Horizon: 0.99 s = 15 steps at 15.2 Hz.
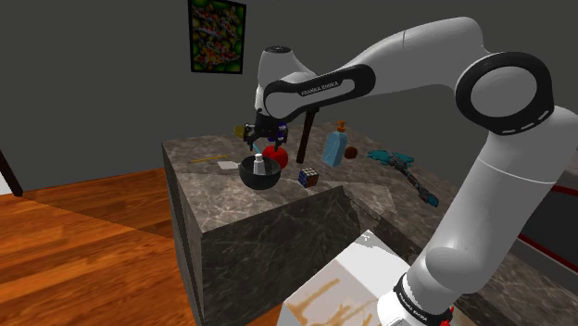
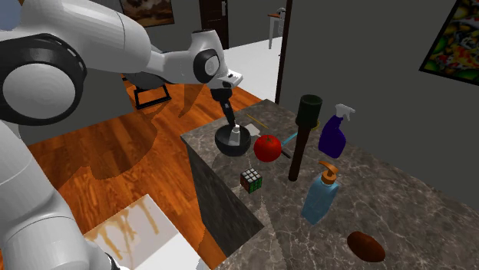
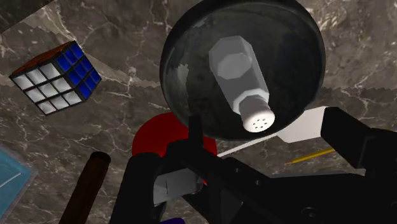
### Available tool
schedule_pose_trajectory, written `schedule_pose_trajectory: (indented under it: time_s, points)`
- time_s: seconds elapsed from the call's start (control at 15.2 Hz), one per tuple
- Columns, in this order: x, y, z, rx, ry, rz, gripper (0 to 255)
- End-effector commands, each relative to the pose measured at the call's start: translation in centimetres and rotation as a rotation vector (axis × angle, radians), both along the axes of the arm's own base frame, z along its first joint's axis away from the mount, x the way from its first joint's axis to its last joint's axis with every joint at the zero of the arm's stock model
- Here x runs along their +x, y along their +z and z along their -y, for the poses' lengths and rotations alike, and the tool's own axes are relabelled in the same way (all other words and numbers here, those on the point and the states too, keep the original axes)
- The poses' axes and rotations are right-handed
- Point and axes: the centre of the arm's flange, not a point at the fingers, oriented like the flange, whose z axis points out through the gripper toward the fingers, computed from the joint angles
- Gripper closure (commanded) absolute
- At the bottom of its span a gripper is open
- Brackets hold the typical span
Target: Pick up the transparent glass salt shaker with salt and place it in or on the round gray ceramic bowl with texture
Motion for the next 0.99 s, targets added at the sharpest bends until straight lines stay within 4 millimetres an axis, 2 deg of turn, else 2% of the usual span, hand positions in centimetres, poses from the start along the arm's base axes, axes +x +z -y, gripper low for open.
schedule_pose_trajectory:
  time_s: [0.0, 0.13, 0.4, 0.92]
  points:
    - [0.0, 0.0, 0.0, 0.000, 0.000, 0.000, 0]
    - [0.0, 0.0, 0.0, 0.000, 0.000, 0.000, 0]
    - [-0.9, 4.9, -0.7, 0.000, 0.000, 0.000, 0]
    - [-0.9, 4.9, -0.7, 0.000, 0.000, 0.000, 0]
